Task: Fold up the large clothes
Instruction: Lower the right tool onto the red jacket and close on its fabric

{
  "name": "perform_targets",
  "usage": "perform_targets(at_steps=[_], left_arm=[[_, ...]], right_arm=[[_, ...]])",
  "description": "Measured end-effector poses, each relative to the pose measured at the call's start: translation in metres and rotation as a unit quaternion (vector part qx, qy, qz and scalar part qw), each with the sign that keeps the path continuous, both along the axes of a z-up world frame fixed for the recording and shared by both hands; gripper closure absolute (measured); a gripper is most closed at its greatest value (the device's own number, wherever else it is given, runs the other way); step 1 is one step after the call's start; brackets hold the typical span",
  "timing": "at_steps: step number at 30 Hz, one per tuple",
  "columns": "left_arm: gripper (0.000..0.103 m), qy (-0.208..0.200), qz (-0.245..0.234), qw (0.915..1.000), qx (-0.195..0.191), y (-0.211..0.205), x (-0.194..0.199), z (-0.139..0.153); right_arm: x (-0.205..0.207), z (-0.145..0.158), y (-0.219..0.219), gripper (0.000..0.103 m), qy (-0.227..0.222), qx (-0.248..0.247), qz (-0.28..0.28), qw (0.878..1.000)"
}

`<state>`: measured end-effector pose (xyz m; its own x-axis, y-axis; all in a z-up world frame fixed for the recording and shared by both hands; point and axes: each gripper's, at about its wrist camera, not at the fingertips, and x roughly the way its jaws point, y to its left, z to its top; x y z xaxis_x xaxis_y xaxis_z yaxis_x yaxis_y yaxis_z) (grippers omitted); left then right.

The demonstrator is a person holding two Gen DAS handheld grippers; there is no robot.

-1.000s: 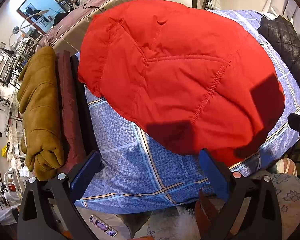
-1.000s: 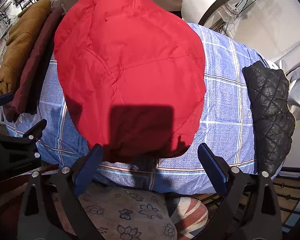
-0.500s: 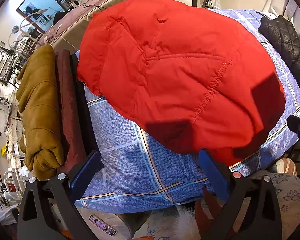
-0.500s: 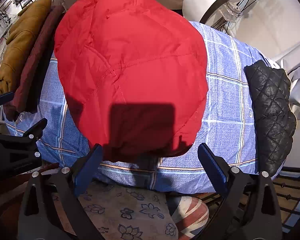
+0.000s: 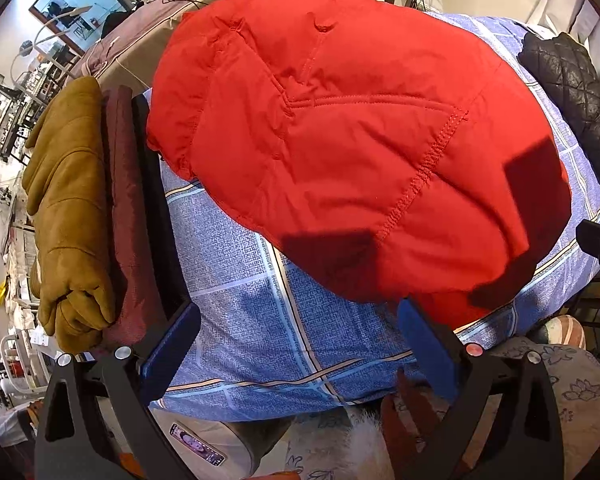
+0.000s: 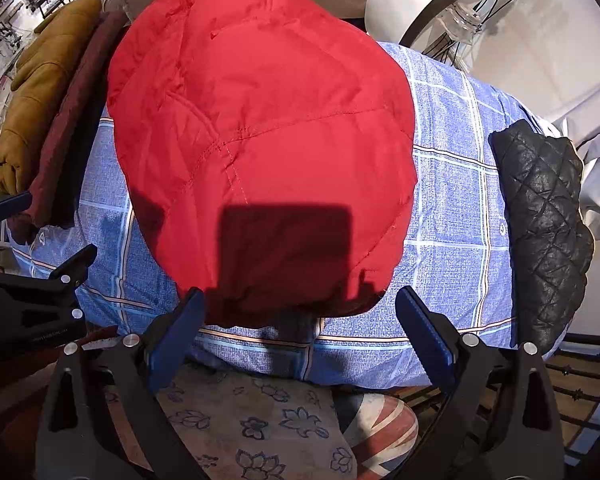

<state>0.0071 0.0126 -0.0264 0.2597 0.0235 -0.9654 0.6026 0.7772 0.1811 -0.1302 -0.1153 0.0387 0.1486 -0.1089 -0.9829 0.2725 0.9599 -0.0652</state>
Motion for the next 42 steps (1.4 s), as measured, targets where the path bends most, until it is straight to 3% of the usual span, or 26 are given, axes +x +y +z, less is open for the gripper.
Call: perform_targets(at_steps=[7,16,23,27,32,37,39,42], left_arm=[[0.006,0.006,0.007,1.0,0.0,0.0,0.004,-0.002],[0.006,0.041,0.01,0.999,0.013,-0.001,0.01,-0.019],[0.006,0.07,0.064,0.9953,0.017,0.017,0.026,-0.033],[0.006,0.078,0.101,0.9918,0.007,0.031,0.035,-0.037],[0.006,0.081,0.161,0.9836,0.013,0.055,0.046,-0.042],[0.006,0.09,0.229,0.9689,0.023,0.085,0.049,-0.046],[0.006,0.092,0.25,0.9634,0.028,0.093,0.045,-0.047],[0.006,0.092,0.281,0.9546,0.036,0.107,0.037,-0.048]], right_arm=[[0.008,-0.001,-0.005,0.009,0.004,0.001,0.004,1.0],[0.025,-0.003,-0.013,0.009,0.007,0.007,0.014,1.0],[0.084,0.01,-0.033,0.009,-0.037,0.021,0.036,0.998],[0.152,0.011,-0.035,0.009,-0.069,0.052,0.071,0.994],[0.269,0.008,-0.014,0.009,-0.1,0.101,0.131,0.981],[0.414,-0.016,0.001,0.009,-0.085,0.153,0.11,0.978],[0.462,-0.023,0.009,0.009,-0.089,0.146,0.089,0.981],[0.52,-0.047,0.028,0.009,-0.076,0.122,0.099,0.985]])
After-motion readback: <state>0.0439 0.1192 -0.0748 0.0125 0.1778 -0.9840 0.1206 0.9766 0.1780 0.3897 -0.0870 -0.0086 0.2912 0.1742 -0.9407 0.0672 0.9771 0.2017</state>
